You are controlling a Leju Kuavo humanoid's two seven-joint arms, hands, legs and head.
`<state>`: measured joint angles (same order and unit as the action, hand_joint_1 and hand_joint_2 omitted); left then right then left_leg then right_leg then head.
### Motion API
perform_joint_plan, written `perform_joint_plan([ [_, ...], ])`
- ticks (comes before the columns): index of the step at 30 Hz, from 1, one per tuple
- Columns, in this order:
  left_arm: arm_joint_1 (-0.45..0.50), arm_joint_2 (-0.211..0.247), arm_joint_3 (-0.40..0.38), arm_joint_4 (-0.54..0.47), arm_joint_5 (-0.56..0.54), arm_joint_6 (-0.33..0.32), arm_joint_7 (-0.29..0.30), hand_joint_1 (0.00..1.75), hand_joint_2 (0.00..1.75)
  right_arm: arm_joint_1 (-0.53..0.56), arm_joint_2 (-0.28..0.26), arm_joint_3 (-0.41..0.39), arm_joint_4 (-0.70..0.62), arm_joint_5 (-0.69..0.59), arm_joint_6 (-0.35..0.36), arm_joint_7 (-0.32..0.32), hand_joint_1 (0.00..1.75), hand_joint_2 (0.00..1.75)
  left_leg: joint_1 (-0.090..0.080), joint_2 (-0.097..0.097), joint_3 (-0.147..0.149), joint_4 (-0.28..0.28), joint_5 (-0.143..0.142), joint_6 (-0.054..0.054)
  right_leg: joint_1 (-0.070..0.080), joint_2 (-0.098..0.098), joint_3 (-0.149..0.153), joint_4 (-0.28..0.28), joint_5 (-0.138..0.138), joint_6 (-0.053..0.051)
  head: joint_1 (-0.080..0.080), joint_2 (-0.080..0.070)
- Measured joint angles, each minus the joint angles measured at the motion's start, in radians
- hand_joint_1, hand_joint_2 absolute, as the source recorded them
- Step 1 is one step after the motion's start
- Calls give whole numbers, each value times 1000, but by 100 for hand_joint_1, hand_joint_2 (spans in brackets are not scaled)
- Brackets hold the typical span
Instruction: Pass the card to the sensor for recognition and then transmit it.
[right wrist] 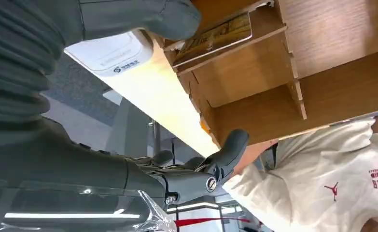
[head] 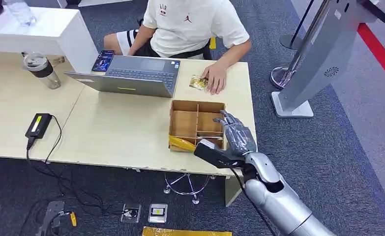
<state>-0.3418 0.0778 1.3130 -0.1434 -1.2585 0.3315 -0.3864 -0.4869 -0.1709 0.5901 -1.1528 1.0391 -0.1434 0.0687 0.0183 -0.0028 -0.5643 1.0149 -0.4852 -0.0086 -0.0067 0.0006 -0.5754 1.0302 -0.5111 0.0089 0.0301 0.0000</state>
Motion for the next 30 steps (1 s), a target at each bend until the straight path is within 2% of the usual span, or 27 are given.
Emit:
perform_joint_plan([
  [7,-2,-3,-7,0,-1,0,0,0,175,-9,-1,0,14,2,4,-8,54,175,0,0,0,0,0,0,0,0,0,0,0,0,0,0],
  [11,-3,-4,-8,0,-3,-2,0,0,175,-10,-1,0,21,1,3,-10,49,175,0,0,0,0,0,0,0,0,0,0,0,0,0,0],
  [21,-6,-9,-10,0,-3,-2,0,0,175,-9,0,0,51,-5,-11,-19,52,175,0,0,0,0,0,0,0,0,0,0,0,0,0,0],
  [30,-8,-13,-15,0,-4,-1,1,0,175,-9,1,0,74,-8,-19,-32,66,175,0,0,0,0,0,0,0,0,0,0,0,0,0,0],
])
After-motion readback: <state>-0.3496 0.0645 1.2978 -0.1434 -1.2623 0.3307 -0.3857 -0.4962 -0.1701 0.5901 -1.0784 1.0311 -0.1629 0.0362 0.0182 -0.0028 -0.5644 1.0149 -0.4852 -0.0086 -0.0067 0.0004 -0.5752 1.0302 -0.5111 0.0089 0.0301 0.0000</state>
